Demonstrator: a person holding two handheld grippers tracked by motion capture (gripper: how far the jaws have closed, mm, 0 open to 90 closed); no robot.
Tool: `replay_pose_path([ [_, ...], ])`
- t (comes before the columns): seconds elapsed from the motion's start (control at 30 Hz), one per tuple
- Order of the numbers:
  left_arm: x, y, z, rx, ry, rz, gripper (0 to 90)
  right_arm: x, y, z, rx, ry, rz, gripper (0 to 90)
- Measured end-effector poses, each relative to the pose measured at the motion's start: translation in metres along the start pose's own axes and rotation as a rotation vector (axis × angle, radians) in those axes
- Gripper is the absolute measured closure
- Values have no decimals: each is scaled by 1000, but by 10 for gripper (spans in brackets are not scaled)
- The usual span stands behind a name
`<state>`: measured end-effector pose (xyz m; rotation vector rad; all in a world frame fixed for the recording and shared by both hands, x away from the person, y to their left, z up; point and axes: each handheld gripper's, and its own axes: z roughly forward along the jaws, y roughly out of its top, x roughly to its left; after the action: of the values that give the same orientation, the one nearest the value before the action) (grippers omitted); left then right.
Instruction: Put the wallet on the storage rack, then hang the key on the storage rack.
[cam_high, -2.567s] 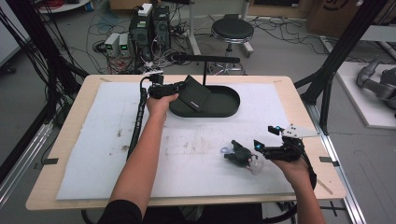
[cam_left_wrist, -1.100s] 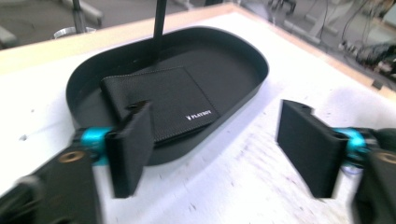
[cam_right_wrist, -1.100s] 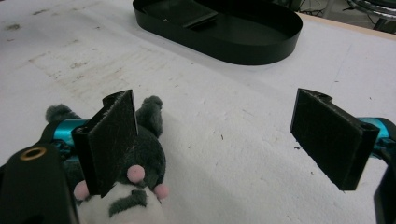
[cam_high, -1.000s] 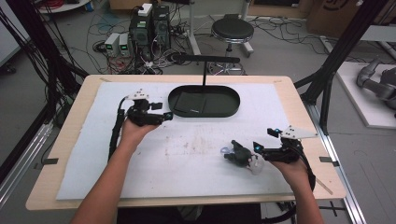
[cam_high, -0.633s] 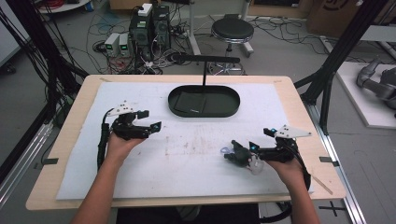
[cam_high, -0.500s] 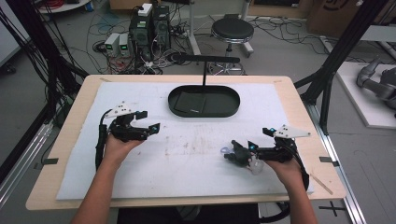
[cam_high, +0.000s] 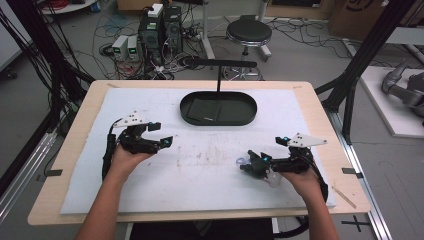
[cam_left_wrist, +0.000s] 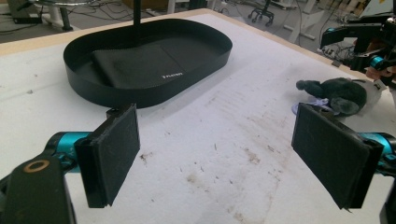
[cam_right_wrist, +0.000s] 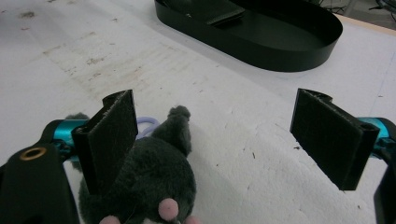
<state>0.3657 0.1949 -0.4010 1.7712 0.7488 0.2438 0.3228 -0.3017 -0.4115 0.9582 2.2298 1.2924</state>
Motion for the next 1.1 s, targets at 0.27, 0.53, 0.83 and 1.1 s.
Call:
replay_pose_path([
  [0.27, 1, 0, 0, -9, 6, -4, 153, 4, 2, -4, -1, 24, -6, 150],
  [0.53, 8, -3, 0, -4, 8, -30, 153, 13, 8, 1, 31, 89, -34, 151],
  [0.83, 3, -4, -1, 12, 24, -10, 153, 25, 7, 15, 121, 100, -101, 152],
  [1.1, 2, -6, 2, 32, 28, -5, 153, 33, 1, 26, 257, 109, -159, 160],
])
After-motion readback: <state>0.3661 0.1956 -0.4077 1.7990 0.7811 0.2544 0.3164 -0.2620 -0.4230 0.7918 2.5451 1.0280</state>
